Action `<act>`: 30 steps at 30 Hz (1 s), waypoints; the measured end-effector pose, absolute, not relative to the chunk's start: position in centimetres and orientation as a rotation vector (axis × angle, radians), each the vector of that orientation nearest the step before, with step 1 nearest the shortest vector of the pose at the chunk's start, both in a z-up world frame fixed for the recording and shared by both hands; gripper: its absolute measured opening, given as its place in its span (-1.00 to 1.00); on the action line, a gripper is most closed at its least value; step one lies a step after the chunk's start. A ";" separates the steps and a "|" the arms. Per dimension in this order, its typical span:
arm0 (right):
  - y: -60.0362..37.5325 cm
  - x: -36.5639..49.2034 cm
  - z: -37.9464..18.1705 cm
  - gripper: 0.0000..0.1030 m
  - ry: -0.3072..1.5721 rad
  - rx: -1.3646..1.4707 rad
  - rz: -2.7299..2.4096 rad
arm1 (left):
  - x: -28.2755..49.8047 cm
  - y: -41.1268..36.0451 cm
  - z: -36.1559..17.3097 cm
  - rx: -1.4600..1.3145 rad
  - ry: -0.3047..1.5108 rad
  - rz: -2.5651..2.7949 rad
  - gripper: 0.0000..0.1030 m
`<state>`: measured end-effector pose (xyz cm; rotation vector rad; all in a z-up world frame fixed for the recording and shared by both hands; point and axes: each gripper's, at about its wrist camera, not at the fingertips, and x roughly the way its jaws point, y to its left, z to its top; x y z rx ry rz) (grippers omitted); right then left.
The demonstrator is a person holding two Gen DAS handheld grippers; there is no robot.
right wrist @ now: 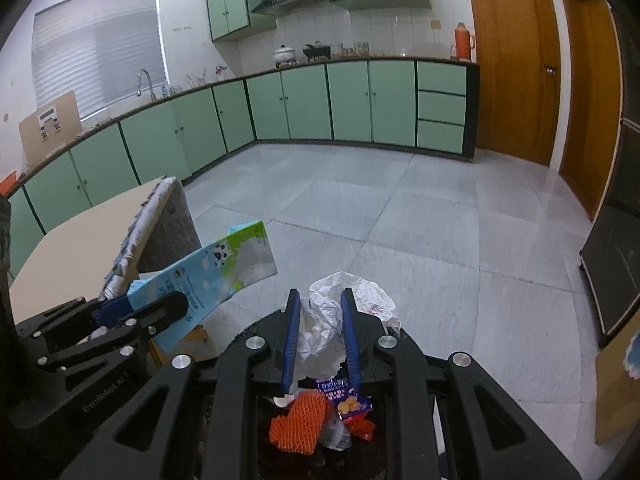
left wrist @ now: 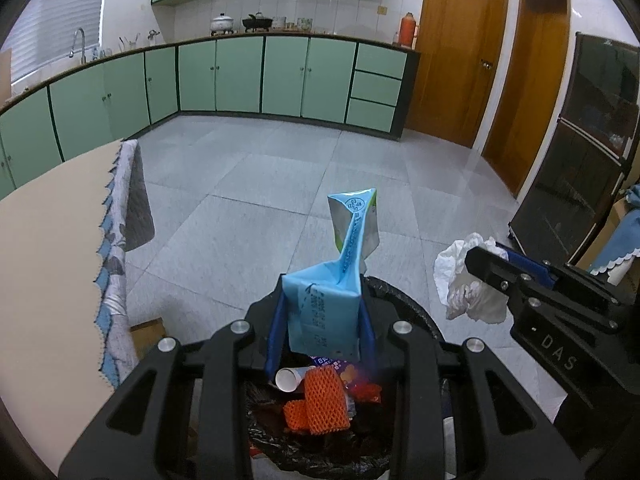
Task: Collect trash
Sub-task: 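Open both tools to drop the carton and tissue into the bin, then move both open tools back from the bin toward the table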
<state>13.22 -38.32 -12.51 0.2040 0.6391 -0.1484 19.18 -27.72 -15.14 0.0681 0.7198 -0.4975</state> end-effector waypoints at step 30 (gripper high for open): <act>-34.8 9.0 -3.7 0.88 0.476 0.168 -0.104 | 15.5 -19.6 -6.2 0.013 0.535 -0.428 0.62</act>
